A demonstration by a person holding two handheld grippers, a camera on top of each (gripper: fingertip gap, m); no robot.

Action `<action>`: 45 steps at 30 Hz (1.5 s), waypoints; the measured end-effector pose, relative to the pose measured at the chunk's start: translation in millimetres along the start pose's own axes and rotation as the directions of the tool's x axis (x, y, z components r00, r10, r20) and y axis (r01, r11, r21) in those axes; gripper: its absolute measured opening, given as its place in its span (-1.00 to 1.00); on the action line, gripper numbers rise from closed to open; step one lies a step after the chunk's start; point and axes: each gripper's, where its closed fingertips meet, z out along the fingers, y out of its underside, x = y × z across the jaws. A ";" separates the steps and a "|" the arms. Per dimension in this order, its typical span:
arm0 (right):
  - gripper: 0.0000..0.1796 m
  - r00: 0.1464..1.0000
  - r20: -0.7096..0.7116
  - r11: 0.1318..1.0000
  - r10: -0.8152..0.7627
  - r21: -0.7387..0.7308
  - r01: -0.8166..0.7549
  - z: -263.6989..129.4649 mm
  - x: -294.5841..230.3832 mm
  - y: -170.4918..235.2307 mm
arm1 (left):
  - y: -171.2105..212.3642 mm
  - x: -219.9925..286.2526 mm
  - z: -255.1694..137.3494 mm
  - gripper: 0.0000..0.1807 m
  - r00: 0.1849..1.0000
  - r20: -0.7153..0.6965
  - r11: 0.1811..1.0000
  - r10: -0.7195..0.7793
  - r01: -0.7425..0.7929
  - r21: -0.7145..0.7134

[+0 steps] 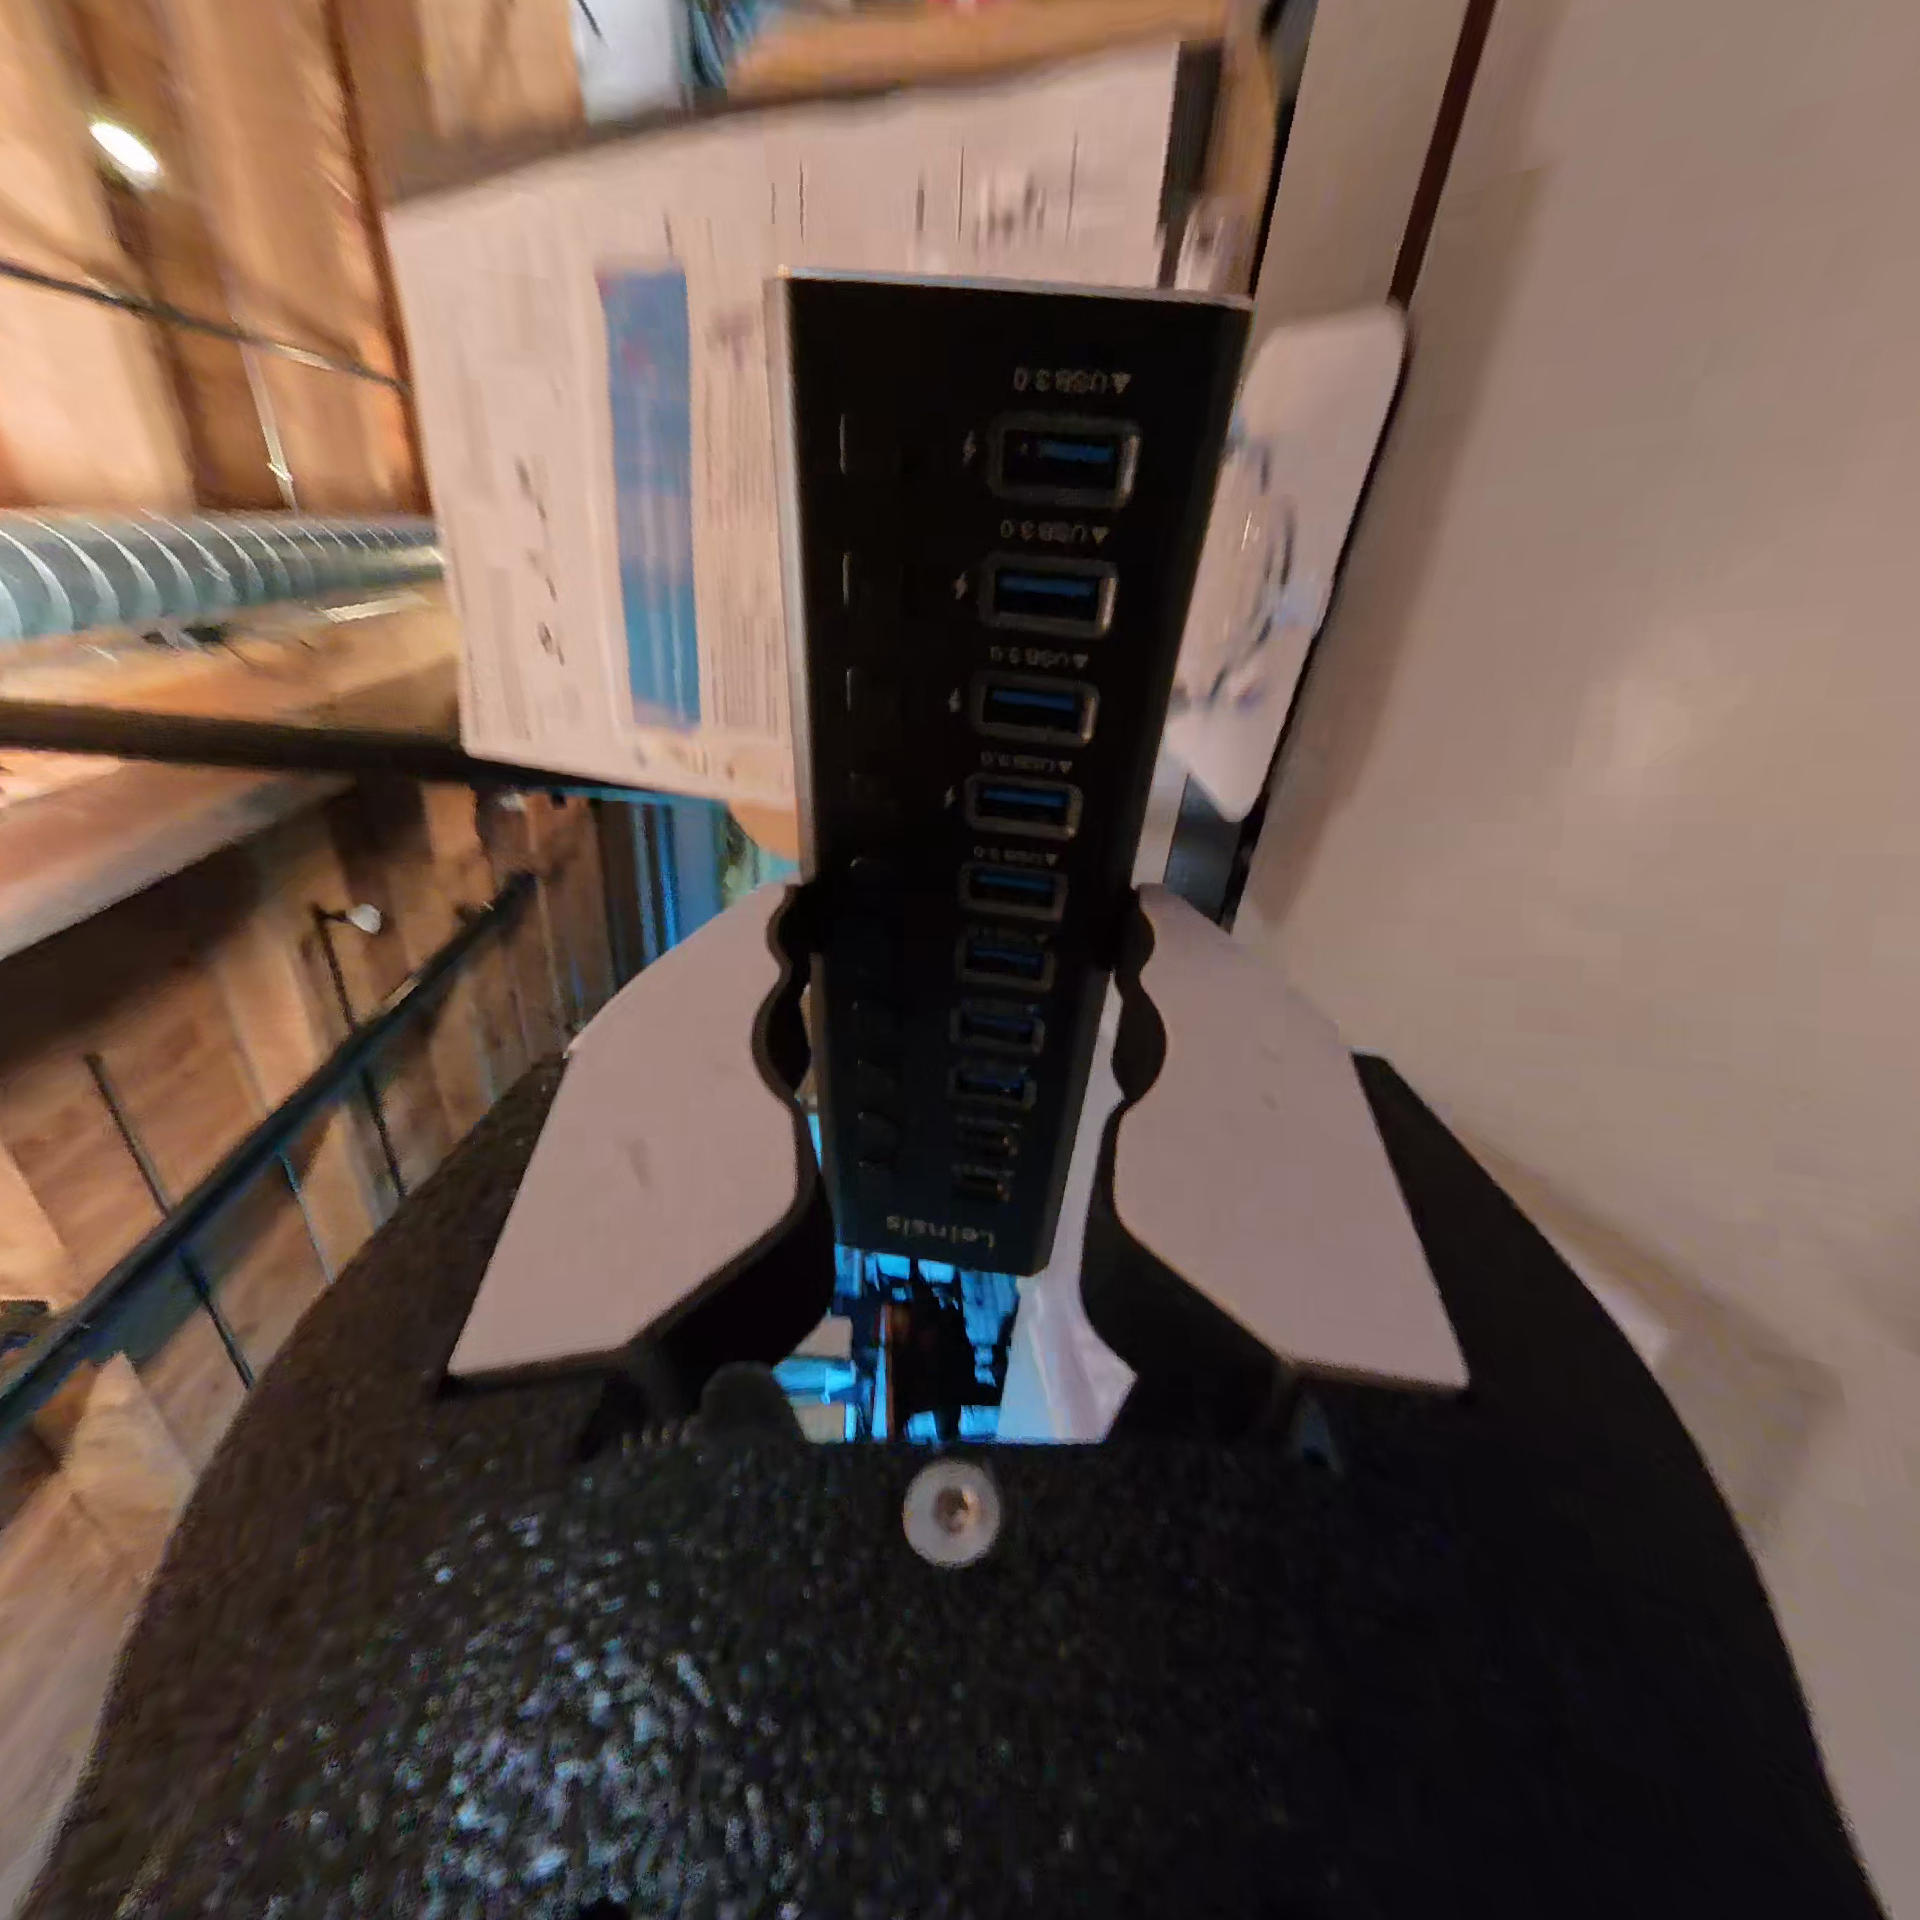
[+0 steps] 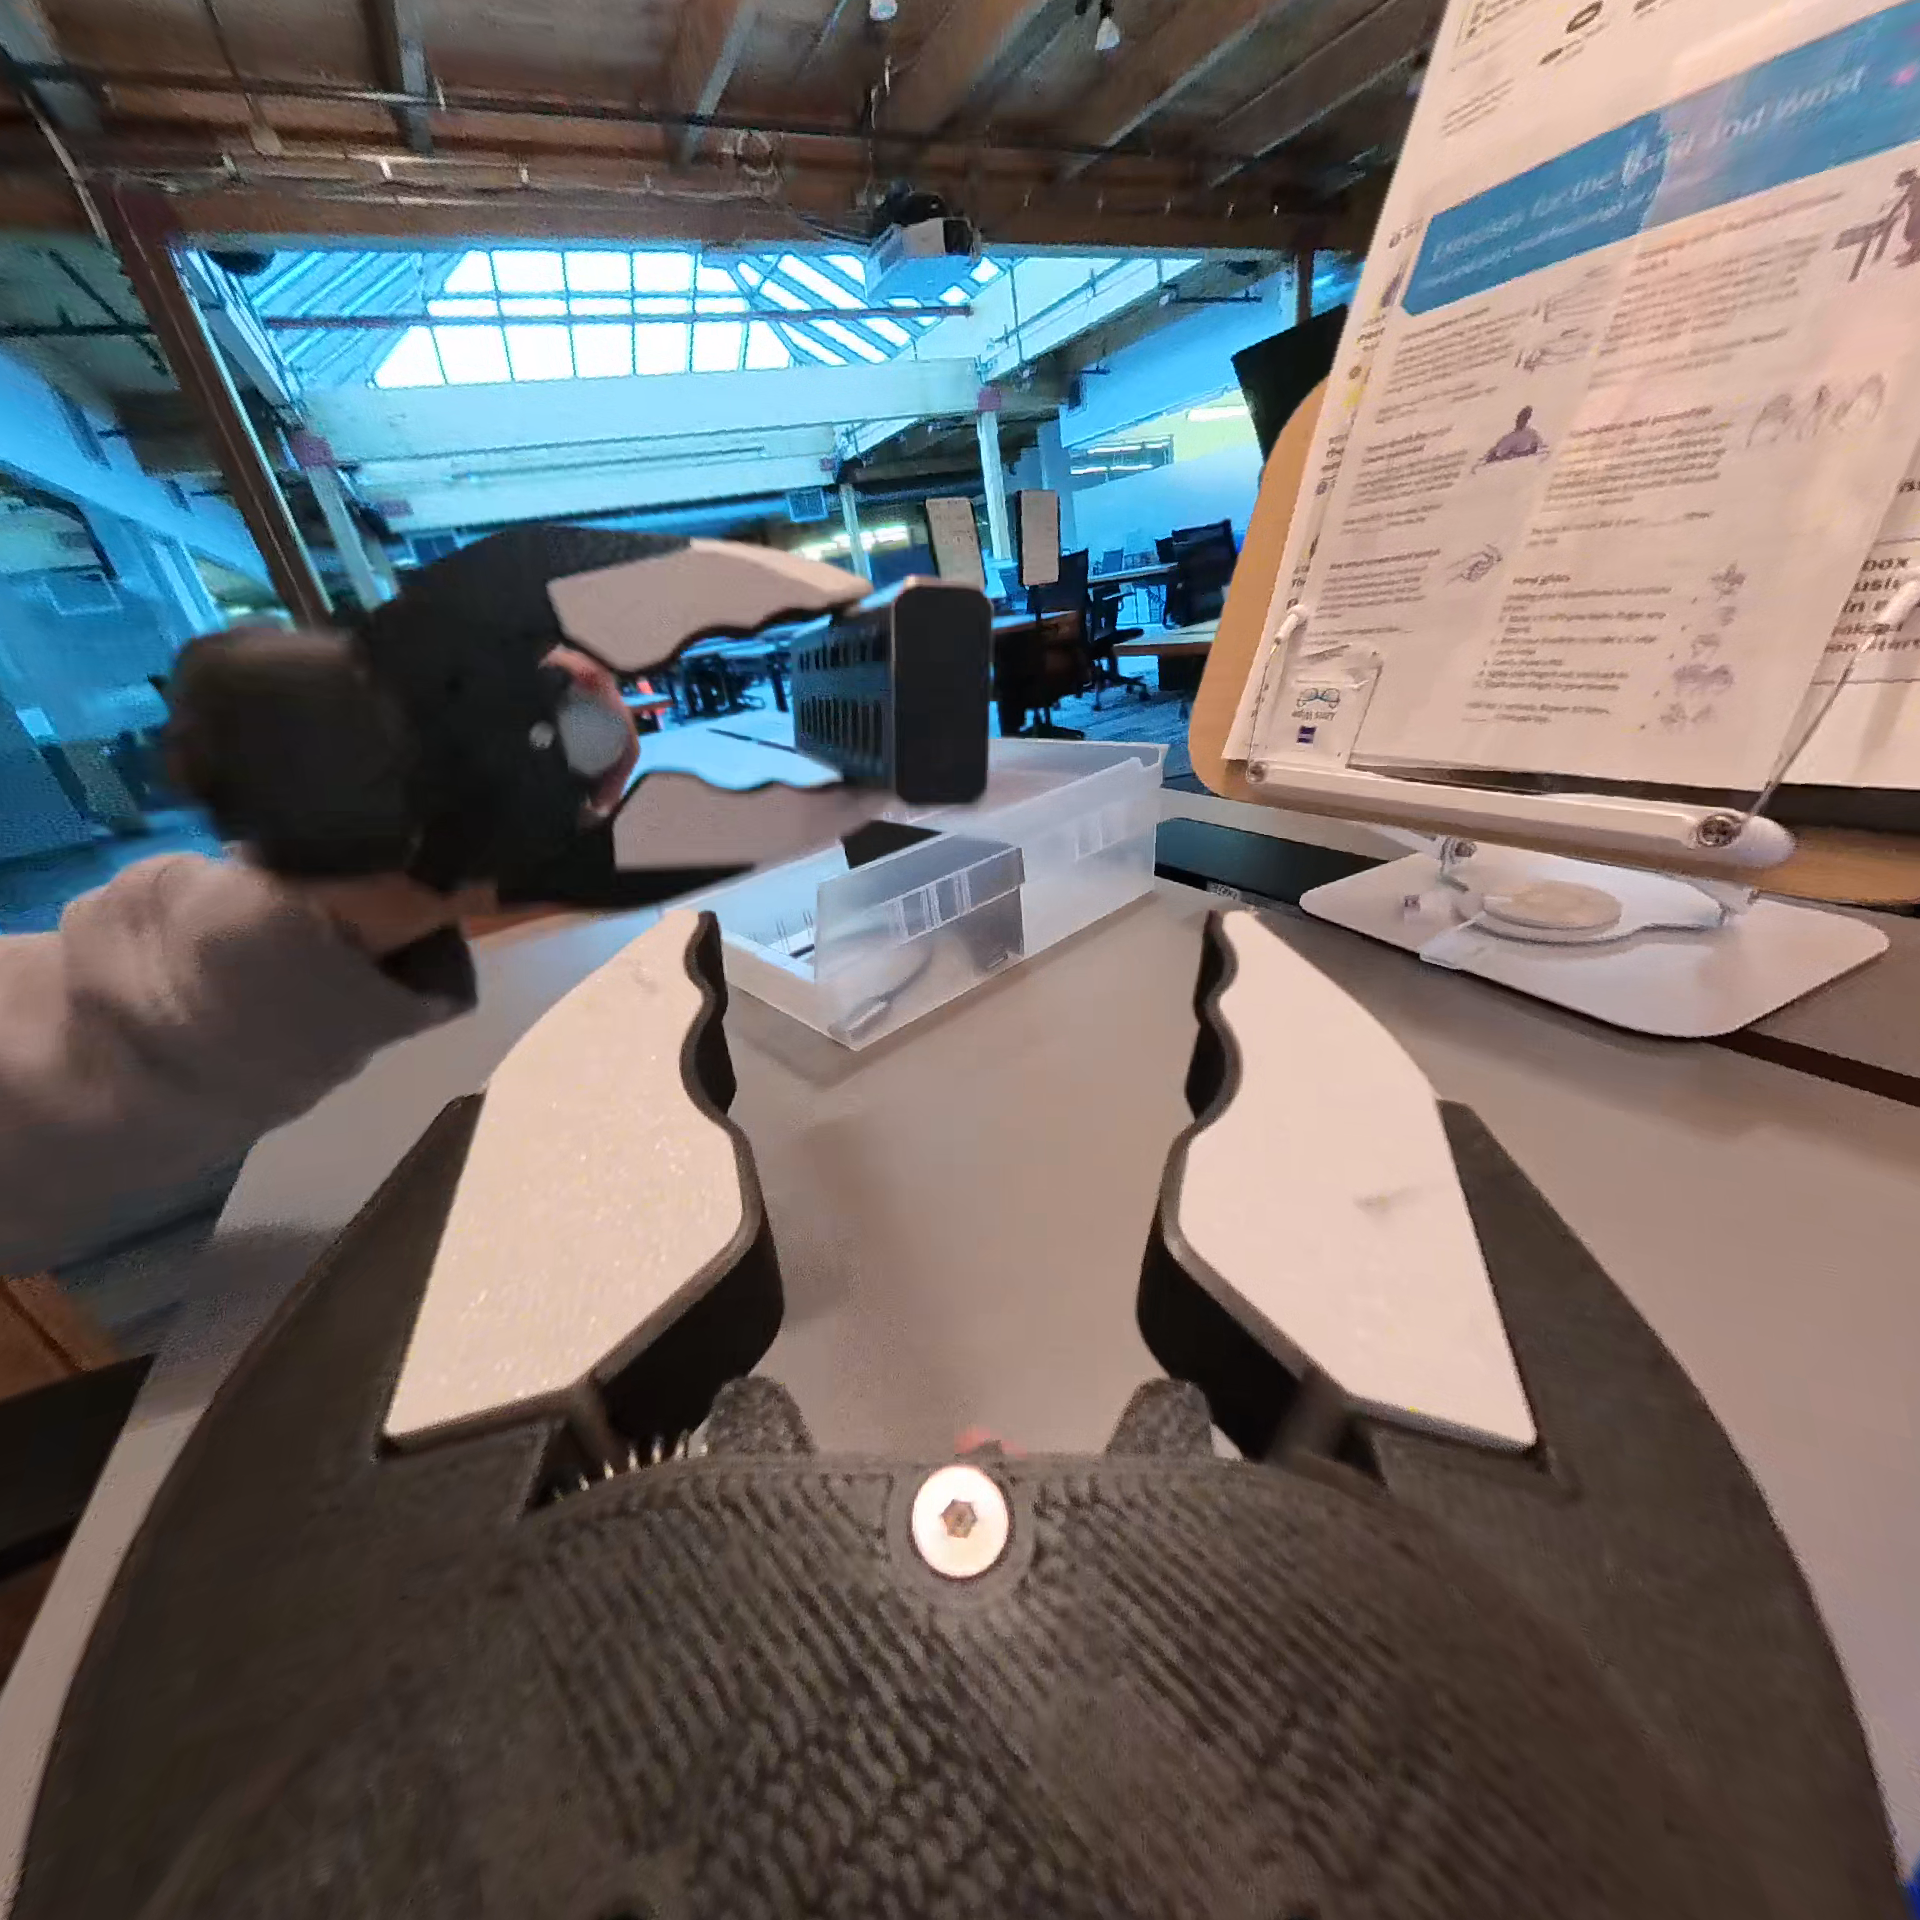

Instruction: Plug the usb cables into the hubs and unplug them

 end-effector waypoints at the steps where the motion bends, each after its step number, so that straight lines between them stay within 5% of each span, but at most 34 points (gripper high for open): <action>1: 0.01 1.000 -0.002 1.000 -0.016 -0.007 0.016 0.9 -3.4 0.1 | -20.3 9.1 -8.3 -0.37 1.000 0.031 0.999 0.004 -0.005 0.032; 5: -0.18 0.999 0.038 0.999 -0.033 -0.008 0.033 -1.1 -15.4 -2.1 | -83.3 35.2 -31.4 -0.37 0.995 0.100 0.986 0.008 -0.024 0.162; 8: -0.65 0.995 0.088 0.999 -0.044 0.004 0.044 -7.7 -19.2 -4.6 | -106.6 41.0 -41.0 -0.37 0.990 0.141 0.974 -0.003 -0.030 0.226; 14: -0.66 0.977 0.111 0.980 -0.184 -0.052 0.191 -17.6 -27.5 -10.5 | -118.4 48.7 -47.6 -0.36 0.981 0.093 0.929 -0.172 0.130 0.346; 18: -0.65 0.926 0.080 0.919 -0.370 -0.114 0.377 -29.0 -27.1 -17.6 | -121.1 51.5 -49.4 -0.16 0.858 -0.095 0.788 -0.505 0.503 0.354; 21: -0.65 0.890 0.024 0.881 -0.455 -0.129 0.454 -39.3 -17.9 -29.5 | -119.1 60.4 -54.6 -0.01 0.532 -0.331 0.463 -0.779 0.845 0.267; 23: -0.65 0.888 -0.016 0.884 -0.460 -0.102 0.457 -45.7 -14.0 -41.1 | -127.6 73.0 -63.7 0.07 0.074 -0.546 0.044 -0.834 0.997 0.067; 25: -0.65 0.881 -0.036 0.880 -0.472 -0.080 0.469 -48.8 -14.6 -47.2 | -142.4 80.3 -73.4 0.15 -0.466 -0.658 -0.406 -0.592 0.877 -0.255; 26: -0.65 0.880 -0.036 0.879 -0.474 -0.080 0.471 -48.3 -16.5 -47.0 | -146.9 81.1 -74.1 0.15 -0.664 -0.634 -0.555 -0.396 0.723 -0.411; 28: -0.65 0.876 -0.013 0.874 -0.482 -0.071 0.480 -45.3 -25.1 -45.1 | -150.1 76.4 -69.4 0.15 -0.849 -0.527 -0.696 0.020 0.366 -0.617; 31: -0.66 0.885 0.020 0.883 -0.466 -0.060 0.466 -39.7 -37.8 -40.8 | -150.6 62.2 -63.2 0.05 -0.794 -0.428 -0.666 0.433 0.038 -0.745; 33: -0.65 0.872 0.027 0.868 -0.489 -0.079 0.490 -36.5 -41.1 -34.5 | -153.1 55.6 -59.2 -0.01 -0.762 -0.445 -0.665 0.471 0.025 -0.746; 40: -0.66 0.863 0.042 0.853 -0.503 -0.136 0.504 -32.5 -31.4 -15.7 | -134.5 55.8 -35.5 -0.27 -0.830 -0.469 -0.753 0.303 0.093 -0.651; 45: -0.57 0.903 0.094 0.896 -0.419 -0.117 0.427 -33.1 -31.4 -11.3 | -125.5 35.9 -38.3 -0.30 -0.786 -0.614 -0.747 0.073 0.365 -0.555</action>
